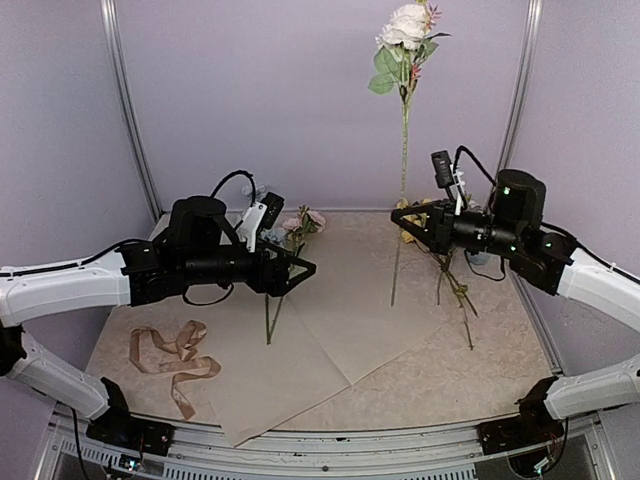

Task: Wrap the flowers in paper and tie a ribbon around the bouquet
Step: Pick up the fake flower from the center of the board, then pass from the right arm to the left

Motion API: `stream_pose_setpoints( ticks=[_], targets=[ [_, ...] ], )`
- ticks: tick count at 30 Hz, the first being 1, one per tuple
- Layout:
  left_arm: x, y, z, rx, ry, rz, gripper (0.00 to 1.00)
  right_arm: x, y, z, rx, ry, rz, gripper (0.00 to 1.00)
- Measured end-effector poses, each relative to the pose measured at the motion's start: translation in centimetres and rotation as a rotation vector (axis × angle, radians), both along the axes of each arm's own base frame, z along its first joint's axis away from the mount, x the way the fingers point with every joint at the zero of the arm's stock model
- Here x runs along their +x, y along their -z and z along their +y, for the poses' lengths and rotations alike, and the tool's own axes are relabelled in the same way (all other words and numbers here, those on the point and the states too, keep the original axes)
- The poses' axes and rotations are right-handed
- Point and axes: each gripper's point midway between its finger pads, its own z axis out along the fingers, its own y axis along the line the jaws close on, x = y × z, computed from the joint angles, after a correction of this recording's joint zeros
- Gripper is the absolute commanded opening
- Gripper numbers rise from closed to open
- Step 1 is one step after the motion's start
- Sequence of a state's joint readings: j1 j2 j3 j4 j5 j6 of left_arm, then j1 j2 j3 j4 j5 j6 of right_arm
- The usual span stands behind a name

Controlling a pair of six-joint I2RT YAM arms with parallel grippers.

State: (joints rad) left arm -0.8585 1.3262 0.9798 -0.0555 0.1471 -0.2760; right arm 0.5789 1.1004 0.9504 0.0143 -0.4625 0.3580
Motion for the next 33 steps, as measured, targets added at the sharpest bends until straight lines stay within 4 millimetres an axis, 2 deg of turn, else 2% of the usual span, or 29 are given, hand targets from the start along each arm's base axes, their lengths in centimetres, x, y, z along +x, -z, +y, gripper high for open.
stream_pose_setpoints(
  ticks=[2, 4, 5, 7, 8, 11, 16, 22, 25, 27, 30, 31, 33],
  targets=[
    [-2.8, -2.8, -2.4, -0.090, 0.128, -0.065, 0.86, -3.2, -1.6, 4.4, 0.084, -0.189, -0.072, 0.00],
    [-5.1, -5.3, -4.2, -0.184, 0.234, -0.114, 0.81, -5.4, -2.7, 7.4, 0.141, -0.319, -0.123, 0.00],
    [-5.8, -6.3, -4.7, -0.227, 0.265, -0.135, 0.75, -6.1, -3.3, 8.6, 0.167, -0.368, -0.144, 0.00],
    [-6.2, -7.3, -4.9, -0.285, 0.283, -0.159, 0.48, -7.0, -4.1, 10.2, 0.206, -0.436, -0.171, 0.00],
    [-6.1, -7.6, -4.9, -0.307, 0.280, -0.171, 0.40, -7.5, -4.4, 11.0, 0.222, -0.472, -0.182, 0.00],
    [-5.9, -7.8, -4.8, -0.336, 0.270, -0.185, 0.40, -8.1, -4.7, 12.4, 0.243, -0.518, -0.193, 0.00],
    [-6.0, -8.4, -4.7, -0.366, 0.272, -0.210, 0.41, -8.3, -5.1, 12.8, 0.260, -0.531, -0.211, 0.00],
    [-6.0, -8.8, -4.7, -0.376, 0.283, -0.229, 0.62, -8.7, -5.6, 12.9, 0.271, -0.541, -0.231, 0.00],
    [-6.5, -8.8, -4.7, -0.383, 0.320, -0.242, 0.64, -9.1, -5.8, 13.0, 0.268, -0.553, -0.243, 0.00],
    [-7.9, -8.9, -4.9, -0.398, 0.378, -0.253, 0.64, -9.0, -5.6, 13.2, 0.253, -0.545, -0.243, 0.00],
    [-9.4, -8.6, -4.9, -0.404, 0.436, -0.260, 0.61, -9.1, -5.5, 13.5, 0.235, -0.550, -0.247, 0.00],
    [-9.6, -8.5, -4.9, -0.404, 0.445, -0.261, 0.54, -9.2, -5.6, 13.5, 0.232, -0.551, -0.248, 0.00],
    [-9.6, -8.5, -4.9, -0.404, 0.447, -0.264, 0.35, -9.2, -5.7, 13.5, 0.229, -0.554, -0.252, 0.00]
  ],
)
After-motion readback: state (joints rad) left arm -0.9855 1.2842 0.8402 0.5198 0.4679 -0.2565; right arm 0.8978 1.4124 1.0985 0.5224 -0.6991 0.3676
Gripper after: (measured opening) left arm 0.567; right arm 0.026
